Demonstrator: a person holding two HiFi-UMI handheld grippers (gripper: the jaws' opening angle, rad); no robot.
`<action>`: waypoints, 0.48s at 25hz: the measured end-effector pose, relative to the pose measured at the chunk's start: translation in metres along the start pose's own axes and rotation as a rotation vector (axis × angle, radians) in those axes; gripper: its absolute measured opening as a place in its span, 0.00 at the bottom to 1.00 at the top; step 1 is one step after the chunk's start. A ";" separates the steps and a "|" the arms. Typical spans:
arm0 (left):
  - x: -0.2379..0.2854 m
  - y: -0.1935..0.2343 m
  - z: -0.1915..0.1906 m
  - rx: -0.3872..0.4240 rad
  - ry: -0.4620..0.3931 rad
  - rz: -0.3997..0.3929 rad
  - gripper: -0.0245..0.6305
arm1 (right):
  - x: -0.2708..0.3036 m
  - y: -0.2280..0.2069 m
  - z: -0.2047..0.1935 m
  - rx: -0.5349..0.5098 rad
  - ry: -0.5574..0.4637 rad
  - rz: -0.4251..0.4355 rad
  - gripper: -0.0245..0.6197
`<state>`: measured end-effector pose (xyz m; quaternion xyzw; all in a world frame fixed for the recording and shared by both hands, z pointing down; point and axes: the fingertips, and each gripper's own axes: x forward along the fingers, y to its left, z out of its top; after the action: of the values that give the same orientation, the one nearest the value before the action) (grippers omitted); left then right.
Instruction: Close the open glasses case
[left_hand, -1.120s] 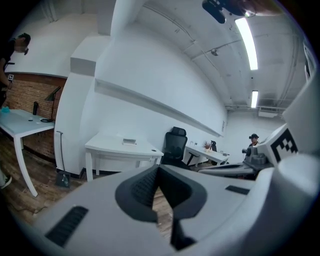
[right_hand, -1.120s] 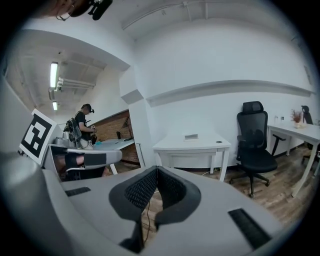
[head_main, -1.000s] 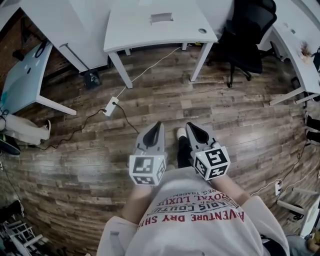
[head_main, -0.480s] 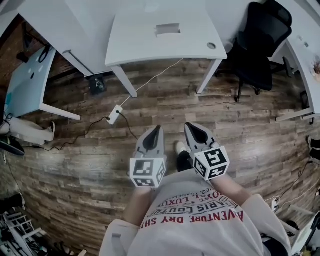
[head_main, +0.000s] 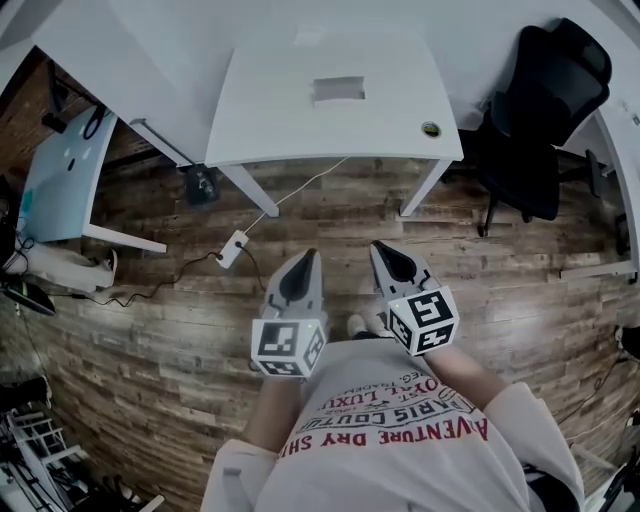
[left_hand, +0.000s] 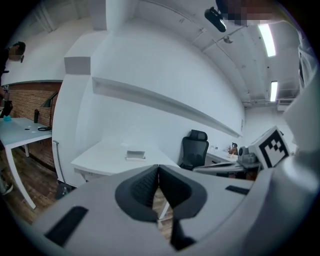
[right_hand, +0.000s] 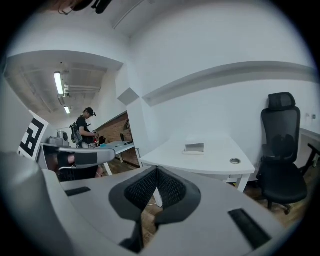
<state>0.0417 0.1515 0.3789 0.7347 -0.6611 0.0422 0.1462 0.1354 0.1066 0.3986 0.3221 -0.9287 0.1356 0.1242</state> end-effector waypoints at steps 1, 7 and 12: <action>0.008 0.001 0.001 0.000 0.004 -0.002 0.04 | 0.005 -0.008 0.001 0.001 0.002 -0.009 0.06; 0.066 0.012 0.011 -0.006 0.016 -0.051 0.04 | 0.035 -0.049 0.017 -0.004 0.001 -0.049 0.06; 0.132 0.026 0.019 0.032 0.035 -0.116 0.04 | 0.079 -0.094 0.025 0.047 0.005 -0.104 0.06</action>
<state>0.0294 0.0174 0.3987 0.7732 -0.6140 0.0568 0.1481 0.1315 -0.0175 0.4162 0.3723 -0.9070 0.1516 0.1256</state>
